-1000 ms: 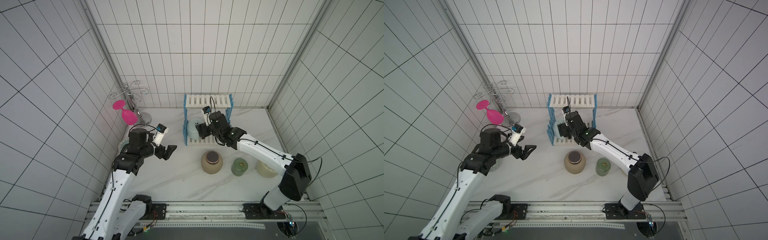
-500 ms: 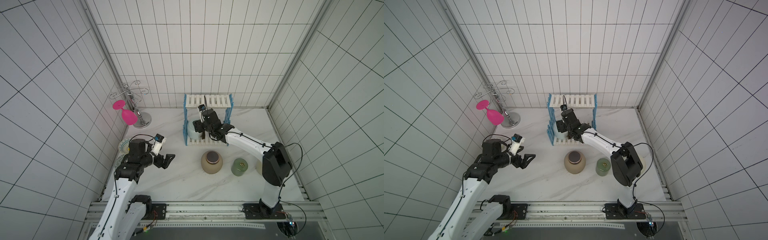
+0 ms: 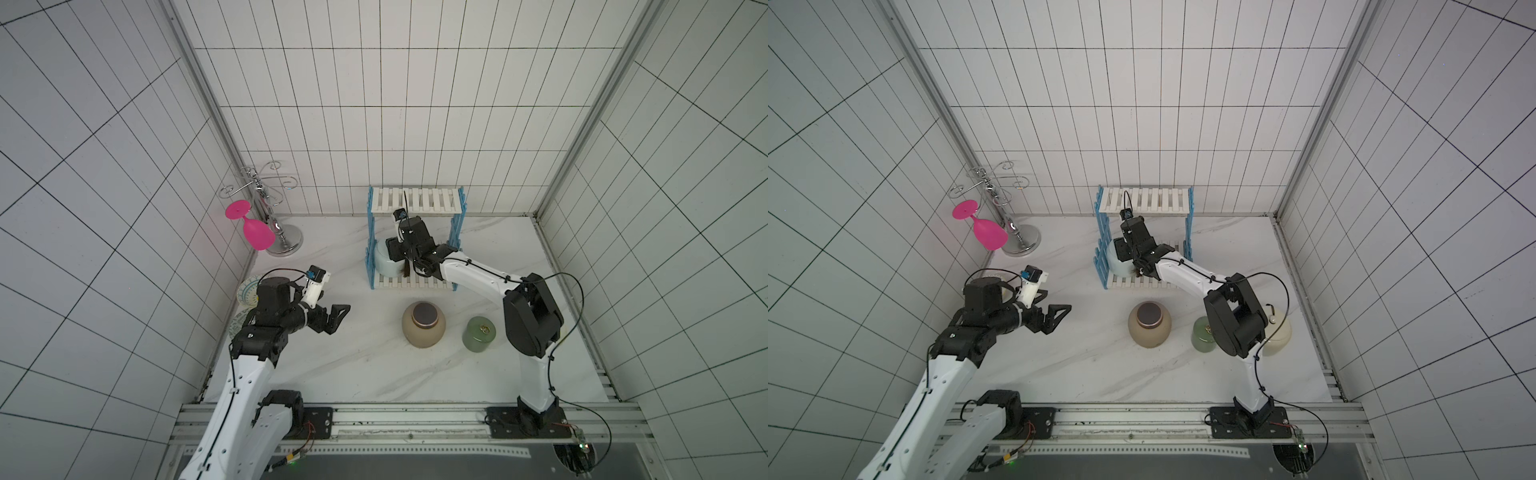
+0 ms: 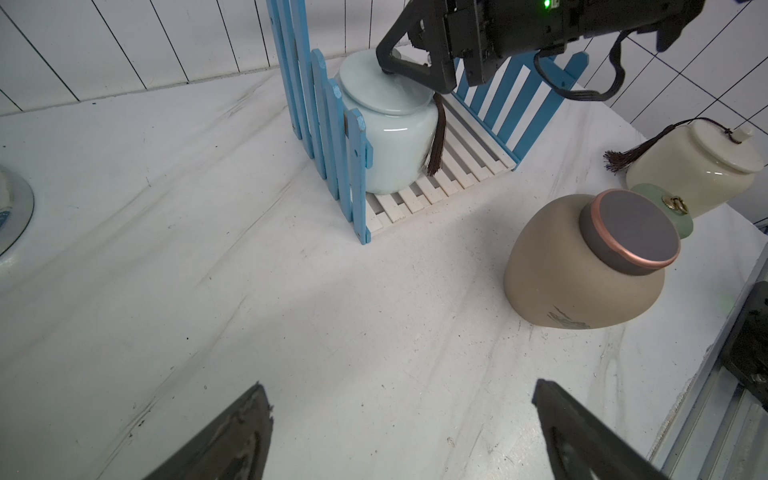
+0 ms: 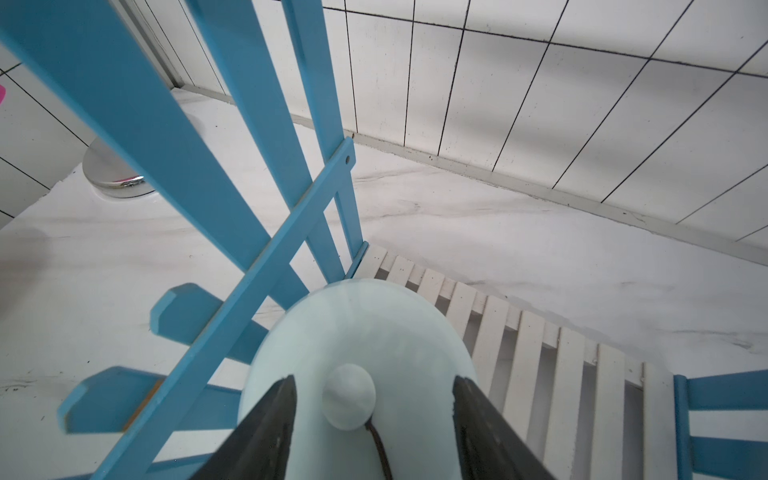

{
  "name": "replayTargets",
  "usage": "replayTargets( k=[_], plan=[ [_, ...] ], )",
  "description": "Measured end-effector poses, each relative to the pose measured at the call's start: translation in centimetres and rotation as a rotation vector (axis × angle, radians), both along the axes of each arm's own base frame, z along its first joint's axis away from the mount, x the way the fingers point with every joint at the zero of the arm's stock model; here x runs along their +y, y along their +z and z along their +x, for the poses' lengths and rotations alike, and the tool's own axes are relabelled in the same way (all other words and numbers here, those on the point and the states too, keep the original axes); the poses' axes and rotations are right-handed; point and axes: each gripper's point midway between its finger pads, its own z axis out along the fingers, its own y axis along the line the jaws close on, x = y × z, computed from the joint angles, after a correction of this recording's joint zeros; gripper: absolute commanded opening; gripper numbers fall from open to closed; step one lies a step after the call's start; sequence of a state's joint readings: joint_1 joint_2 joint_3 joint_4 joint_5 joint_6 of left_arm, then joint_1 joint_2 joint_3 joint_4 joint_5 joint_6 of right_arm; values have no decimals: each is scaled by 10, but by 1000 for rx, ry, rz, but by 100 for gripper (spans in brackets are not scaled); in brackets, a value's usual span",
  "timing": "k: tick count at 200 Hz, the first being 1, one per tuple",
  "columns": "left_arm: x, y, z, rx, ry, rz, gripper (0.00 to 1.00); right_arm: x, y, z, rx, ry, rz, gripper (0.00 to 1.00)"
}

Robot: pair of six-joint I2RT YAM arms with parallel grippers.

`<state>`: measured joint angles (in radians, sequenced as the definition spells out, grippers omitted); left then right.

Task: Remove the tea canisters from the shelf
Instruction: Pick up the tea canister from the shelf.

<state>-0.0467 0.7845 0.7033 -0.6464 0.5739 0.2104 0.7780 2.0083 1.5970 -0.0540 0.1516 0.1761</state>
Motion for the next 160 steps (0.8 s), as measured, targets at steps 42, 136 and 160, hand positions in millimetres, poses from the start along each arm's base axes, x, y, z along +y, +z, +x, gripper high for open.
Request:
replayTargets(
  k=[42,136,160],
  plan=[
    [-1,-1,0,9,-1,-7,99,6,-11,3,16,10,3,58],
    [-3,-2,-1,13,-10,-21,99,12,-6,8,-17,35,27,33],
    [-3,-2,-1,14,-11,-21,99,14,-4,9,-35,47,27,21]
  ],
)
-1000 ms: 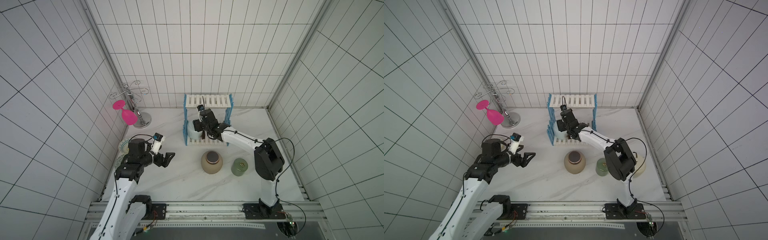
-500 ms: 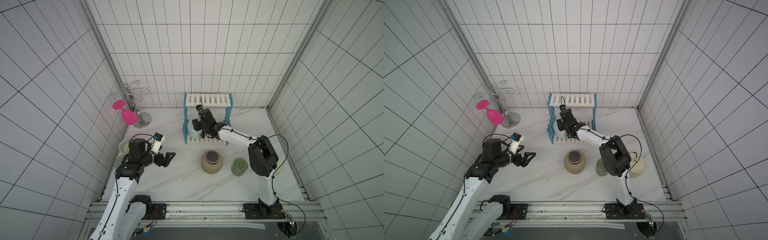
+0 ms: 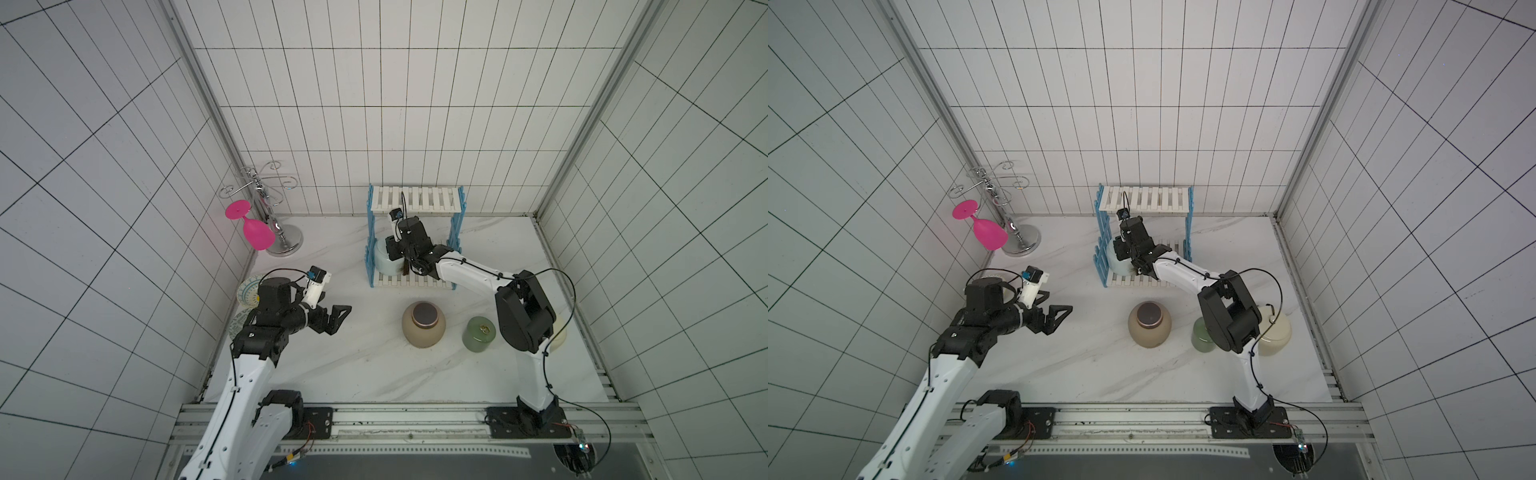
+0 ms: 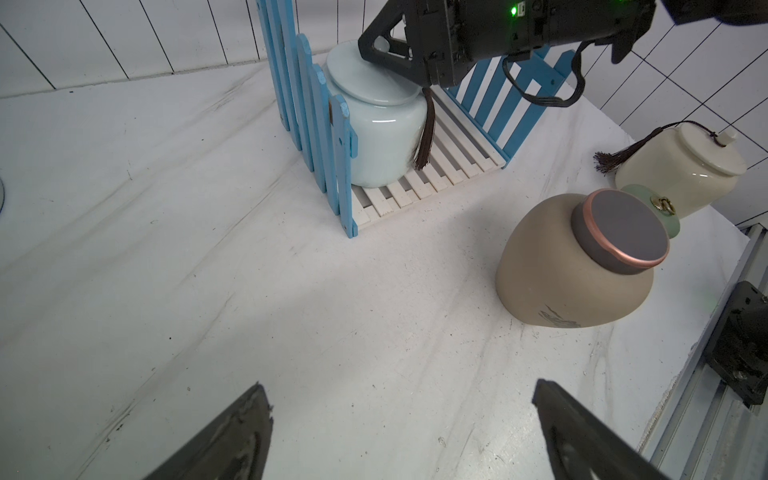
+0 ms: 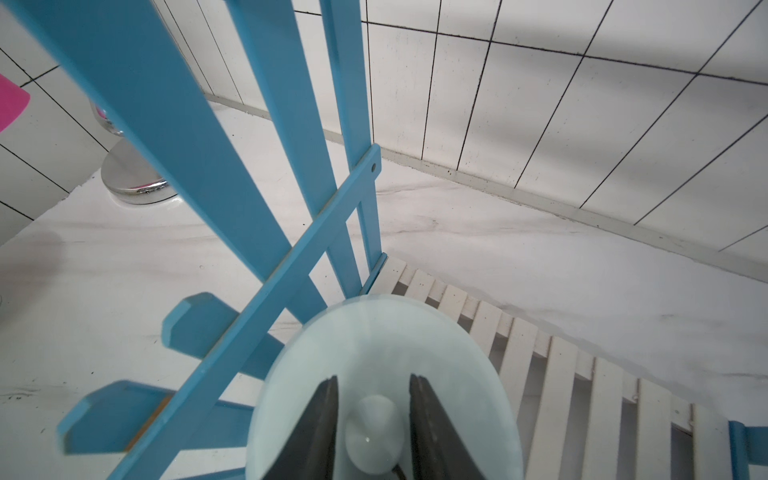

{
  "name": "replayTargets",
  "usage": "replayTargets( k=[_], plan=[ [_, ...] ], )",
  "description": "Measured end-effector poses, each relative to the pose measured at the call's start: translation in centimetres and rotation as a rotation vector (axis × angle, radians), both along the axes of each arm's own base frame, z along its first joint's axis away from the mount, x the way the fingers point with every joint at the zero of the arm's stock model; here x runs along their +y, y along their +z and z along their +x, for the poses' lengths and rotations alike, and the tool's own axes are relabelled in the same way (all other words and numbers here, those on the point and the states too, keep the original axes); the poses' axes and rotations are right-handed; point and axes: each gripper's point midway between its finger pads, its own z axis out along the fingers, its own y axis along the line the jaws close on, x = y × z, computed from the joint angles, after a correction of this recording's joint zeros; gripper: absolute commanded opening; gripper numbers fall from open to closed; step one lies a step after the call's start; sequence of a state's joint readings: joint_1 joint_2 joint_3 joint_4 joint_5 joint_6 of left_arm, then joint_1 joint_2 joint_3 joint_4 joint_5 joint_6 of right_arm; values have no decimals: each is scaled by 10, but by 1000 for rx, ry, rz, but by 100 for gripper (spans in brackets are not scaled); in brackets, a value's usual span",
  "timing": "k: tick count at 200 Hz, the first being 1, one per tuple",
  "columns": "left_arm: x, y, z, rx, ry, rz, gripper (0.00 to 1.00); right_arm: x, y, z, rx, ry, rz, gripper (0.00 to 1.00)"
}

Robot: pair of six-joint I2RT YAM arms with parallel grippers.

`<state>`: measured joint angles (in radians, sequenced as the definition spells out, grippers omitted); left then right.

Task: Remove the tea canisters from the shelf
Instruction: Pick up the tea canister from the shelf.

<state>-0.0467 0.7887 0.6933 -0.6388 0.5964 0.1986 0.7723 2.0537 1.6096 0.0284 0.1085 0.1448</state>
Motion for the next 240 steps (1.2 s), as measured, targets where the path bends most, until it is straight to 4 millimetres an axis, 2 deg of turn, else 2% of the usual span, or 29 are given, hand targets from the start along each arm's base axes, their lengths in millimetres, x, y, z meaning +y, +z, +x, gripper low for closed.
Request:
replayTargets(
  k=[38,88,115,161,190,240],
  plan=[
    [0,-1,0,1,0,-1,99,1,-1,0,-3,10,-3,10],
    [0,1,1,-10,-2,-2,99,0,0,-4,-7,23,2,2],
    [0,1,1,-11,-2,-3,99,-4,1,-14,9,36,-11,0],
    [-1,2,2,-15,-1,-4,99,-14,6,-41,52,67,-42,0],
    [0,3,3,-14,6,-9,99,-16,21,-58,45,86,-36,0],
    [7,4,8,-8,62,-13,99,-10,66,-90,-7,141,5,0]
  ],
)
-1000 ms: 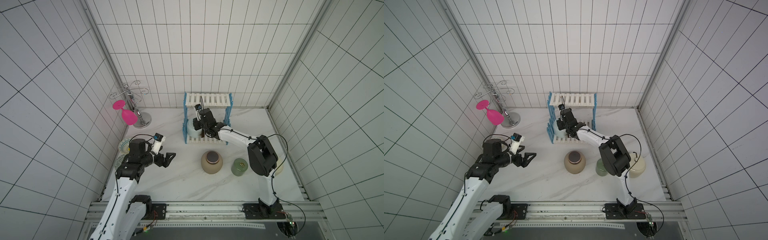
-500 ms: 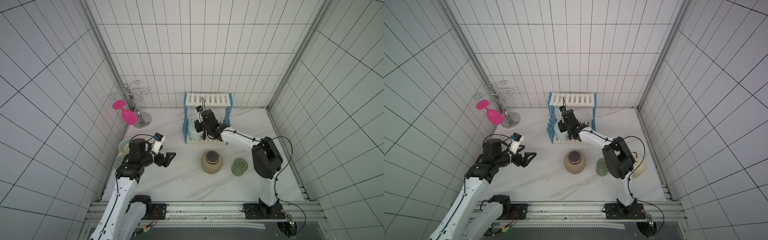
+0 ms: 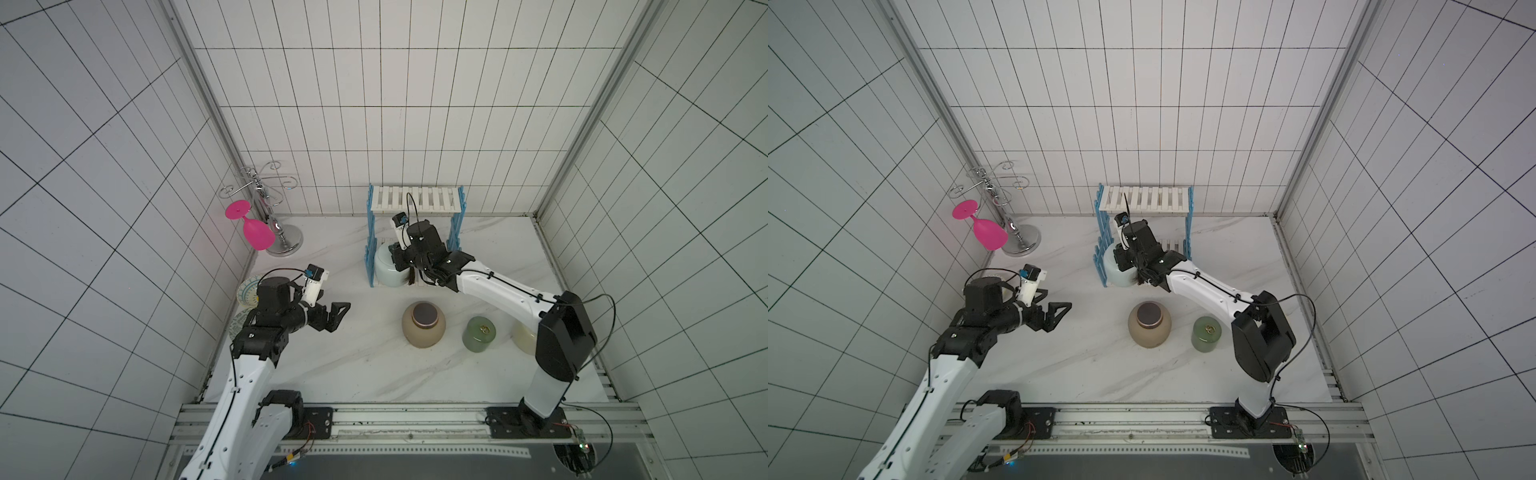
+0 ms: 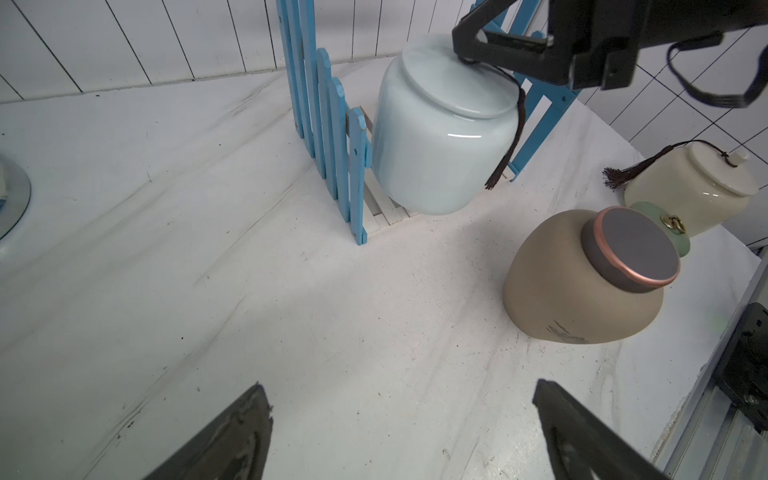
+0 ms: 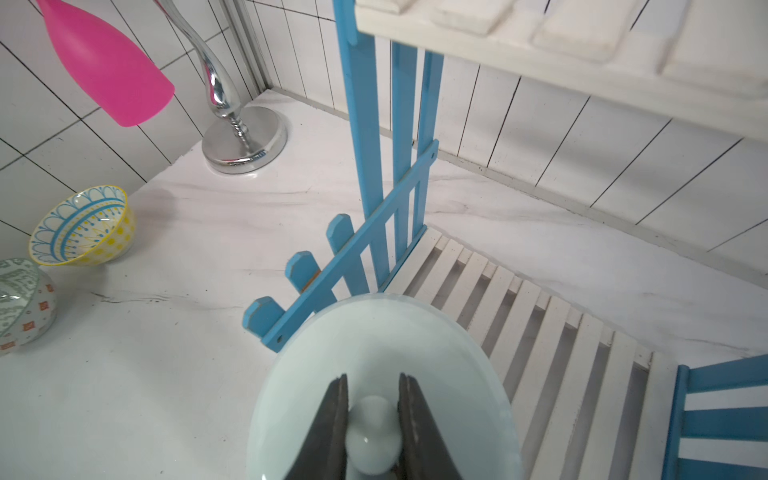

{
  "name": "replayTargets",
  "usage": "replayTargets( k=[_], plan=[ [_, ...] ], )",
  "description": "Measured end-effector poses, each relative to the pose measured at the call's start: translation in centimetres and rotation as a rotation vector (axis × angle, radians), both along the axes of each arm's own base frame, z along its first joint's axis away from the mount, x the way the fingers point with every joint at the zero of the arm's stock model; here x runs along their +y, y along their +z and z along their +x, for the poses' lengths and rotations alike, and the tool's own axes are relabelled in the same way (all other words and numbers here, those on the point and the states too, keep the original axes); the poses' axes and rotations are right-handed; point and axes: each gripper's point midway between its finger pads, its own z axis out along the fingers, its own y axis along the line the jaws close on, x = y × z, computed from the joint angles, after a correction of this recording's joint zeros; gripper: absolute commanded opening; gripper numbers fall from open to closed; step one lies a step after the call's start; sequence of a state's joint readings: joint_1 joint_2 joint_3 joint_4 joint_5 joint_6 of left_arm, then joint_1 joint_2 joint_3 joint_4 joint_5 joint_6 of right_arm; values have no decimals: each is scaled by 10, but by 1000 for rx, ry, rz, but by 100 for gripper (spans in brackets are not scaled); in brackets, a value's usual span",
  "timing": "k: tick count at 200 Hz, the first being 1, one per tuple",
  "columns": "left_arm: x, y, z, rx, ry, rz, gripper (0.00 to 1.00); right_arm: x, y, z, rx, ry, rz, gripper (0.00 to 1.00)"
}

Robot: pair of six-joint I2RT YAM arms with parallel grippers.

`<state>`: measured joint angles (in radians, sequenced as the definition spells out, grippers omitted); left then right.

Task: Remove the tea canisters from the shelf
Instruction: Pick up the tea canister from the shelf, then place the tea canister at the center of the board.

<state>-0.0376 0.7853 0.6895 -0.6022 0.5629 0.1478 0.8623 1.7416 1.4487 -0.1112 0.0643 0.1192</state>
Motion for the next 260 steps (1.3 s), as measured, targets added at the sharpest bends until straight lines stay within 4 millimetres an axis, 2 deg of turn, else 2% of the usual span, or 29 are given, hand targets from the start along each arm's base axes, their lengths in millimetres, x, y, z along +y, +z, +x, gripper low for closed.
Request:
replayTargets(
  k=[30,62,104,150,191,229,260],
  plan=[
    [14,-2,8,9,93,18,99,7,20,-23,-22,41,24,0],
    [44,-3,21,4,277,64,99,16,31,-49,-31,92,30,0],
    [77,0,32,-22,462,123,99,26,35,-81,-23,155,24,0],
    [95,2,35,-37,559,166,99,40,30,-109,-9,228,15,0],
    [105,4,37,-51,609,191,99,56,13,-134,4,317,-3,0],
    [108,4,37,-52,628,199,99,69,-21,-146,44,376,-29,0],
    [109,4,37,-52,629,200,99,80,-46,-148,75,405,-43,0]
  ],
)
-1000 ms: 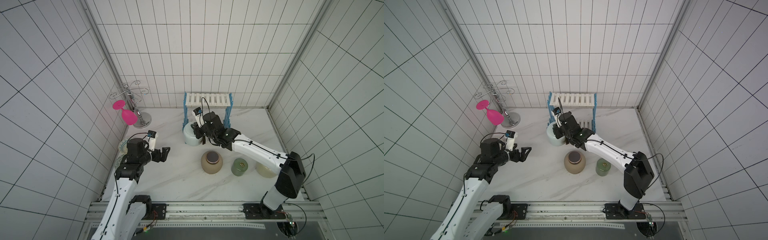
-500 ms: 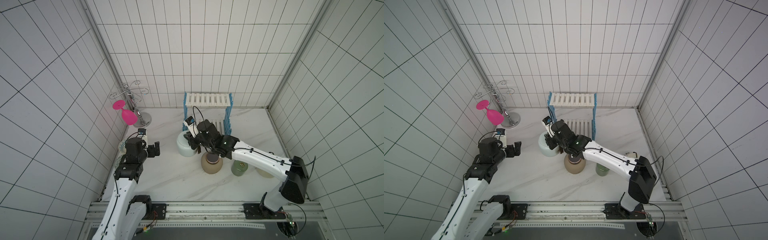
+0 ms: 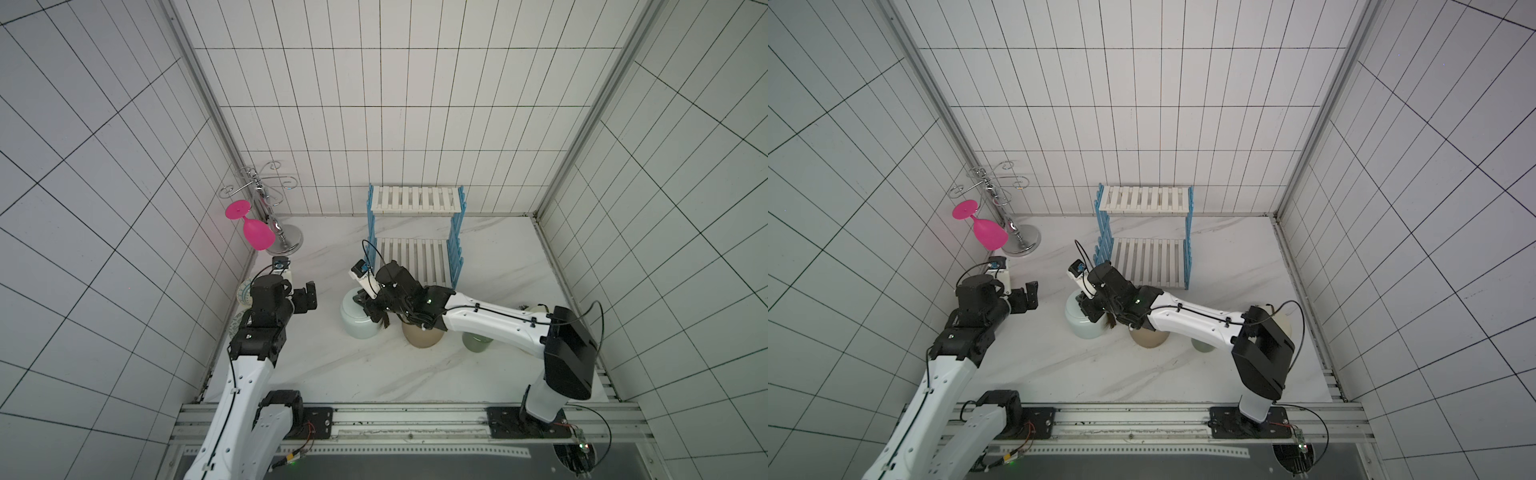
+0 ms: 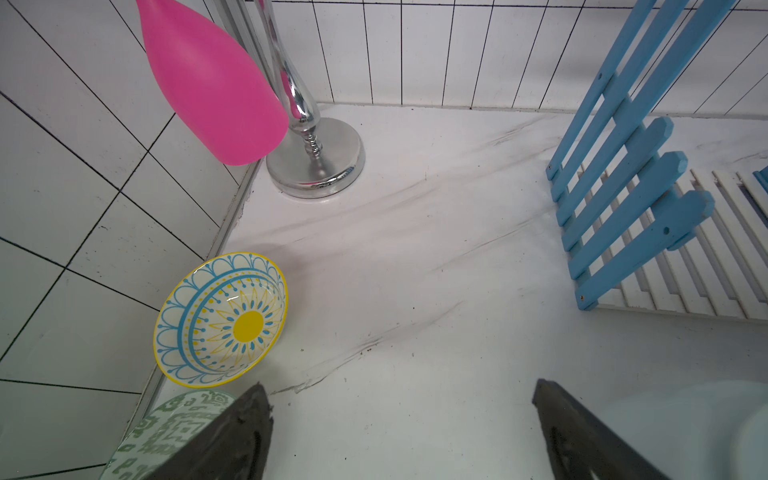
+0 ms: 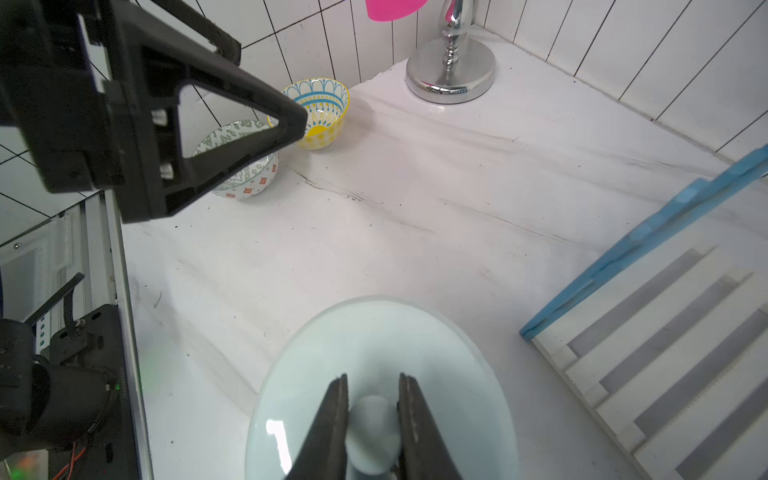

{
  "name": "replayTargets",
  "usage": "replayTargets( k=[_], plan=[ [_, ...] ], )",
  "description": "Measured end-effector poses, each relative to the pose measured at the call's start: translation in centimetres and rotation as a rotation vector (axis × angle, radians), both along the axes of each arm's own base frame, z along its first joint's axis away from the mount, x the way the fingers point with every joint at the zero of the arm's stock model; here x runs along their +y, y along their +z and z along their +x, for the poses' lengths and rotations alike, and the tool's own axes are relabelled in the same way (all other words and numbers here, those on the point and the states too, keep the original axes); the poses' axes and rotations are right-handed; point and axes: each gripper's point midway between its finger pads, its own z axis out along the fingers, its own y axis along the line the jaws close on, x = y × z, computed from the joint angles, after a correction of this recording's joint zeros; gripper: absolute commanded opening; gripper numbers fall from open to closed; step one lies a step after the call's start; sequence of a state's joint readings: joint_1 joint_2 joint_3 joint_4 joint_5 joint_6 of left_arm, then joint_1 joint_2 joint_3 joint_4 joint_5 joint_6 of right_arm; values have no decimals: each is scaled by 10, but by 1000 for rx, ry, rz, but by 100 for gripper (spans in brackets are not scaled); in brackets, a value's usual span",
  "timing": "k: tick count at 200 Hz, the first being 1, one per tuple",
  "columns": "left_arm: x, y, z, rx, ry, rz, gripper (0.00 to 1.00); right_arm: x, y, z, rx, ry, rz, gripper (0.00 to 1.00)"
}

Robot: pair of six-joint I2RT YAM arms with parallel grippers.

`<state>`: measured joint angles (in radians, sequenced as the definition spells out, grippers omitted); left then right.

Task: Remove the tea canisters from the shelf
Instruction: Place the tea canister at the center of the board.

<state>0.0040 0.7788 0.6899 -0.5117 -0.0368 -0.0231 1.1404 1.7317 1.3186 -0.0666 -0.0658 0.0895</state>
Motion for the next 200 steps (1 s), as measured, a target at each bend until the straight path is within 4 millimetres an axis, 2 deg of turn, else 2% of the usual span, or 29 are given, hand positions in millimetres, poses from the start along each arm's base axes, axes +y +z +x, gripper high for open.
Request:
replayTargets(
  k=[27,87,200],
  plan=[
    [0,0,0,0,0,-1,99,6,-14,-1,14,14,-7,0],
    [0,0,0,0,2,-3,99,15,-30,-4,41,50,-8,0],
    [-1,1,1,-7,-2,-5,99,17,-41,-13,81,87,-3,1]
  ],
)
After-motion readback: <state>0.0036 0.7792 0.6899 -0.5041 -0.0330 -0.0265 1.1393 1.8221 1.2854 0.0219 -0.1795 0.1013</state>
